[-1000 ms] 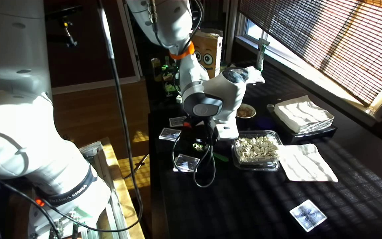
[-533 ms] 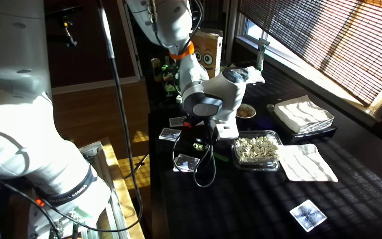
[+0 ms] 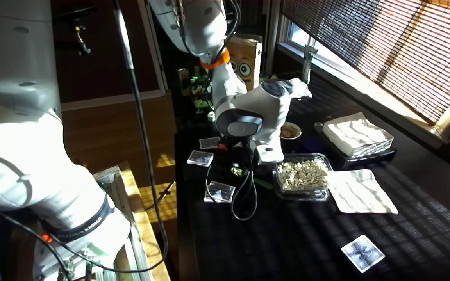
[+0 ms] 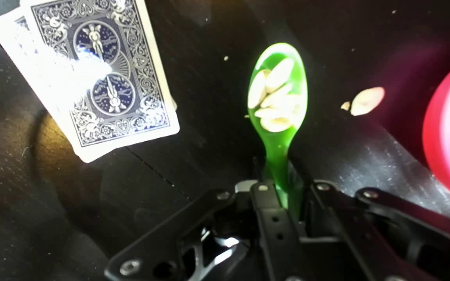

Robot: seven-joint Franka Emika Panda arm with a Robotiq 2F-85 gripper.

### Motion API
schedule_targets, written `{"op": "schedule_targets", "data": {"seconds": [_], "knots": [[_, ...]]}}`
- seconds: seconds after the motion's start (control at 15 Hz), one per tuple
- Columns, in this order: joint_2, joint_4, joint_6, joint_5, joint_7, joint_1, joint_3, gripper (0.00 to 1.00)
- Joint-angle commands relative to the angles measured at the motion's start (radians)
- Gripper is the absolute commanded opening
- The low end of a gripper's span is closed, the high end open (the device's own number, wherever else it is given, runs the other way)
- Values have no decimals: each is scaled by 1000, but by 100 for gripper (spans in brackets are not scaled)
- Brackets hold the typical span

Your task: Put the white object on the green spoon, then put the spoon in the pink bowl

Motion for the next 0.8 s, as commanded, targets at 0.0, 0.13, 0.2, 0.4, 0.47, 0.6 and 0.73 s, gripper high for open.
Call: {"op": "schedule_targets", "data": {"seconds": [0.0, 0.13, 0.2, 0.4, 0.47, 0.6, 0.73], "knots": [[-61, -18, -50, 34, -40, -16, 20, 4], [-97, -30, -77, 51, -22, -14, 23, 4], [-113, -34, -89, 67, -32, -20, 31, 4], [-152, -37, -156, 87, 19, -11, 19, 4], [-165, -39, -171, 95, 30, -10, 19, 4], [-192, -43, -200, 95, 58, -4, 18, 4], [-216, -46, -219, 76, 93, 6, 16, 4]]}}
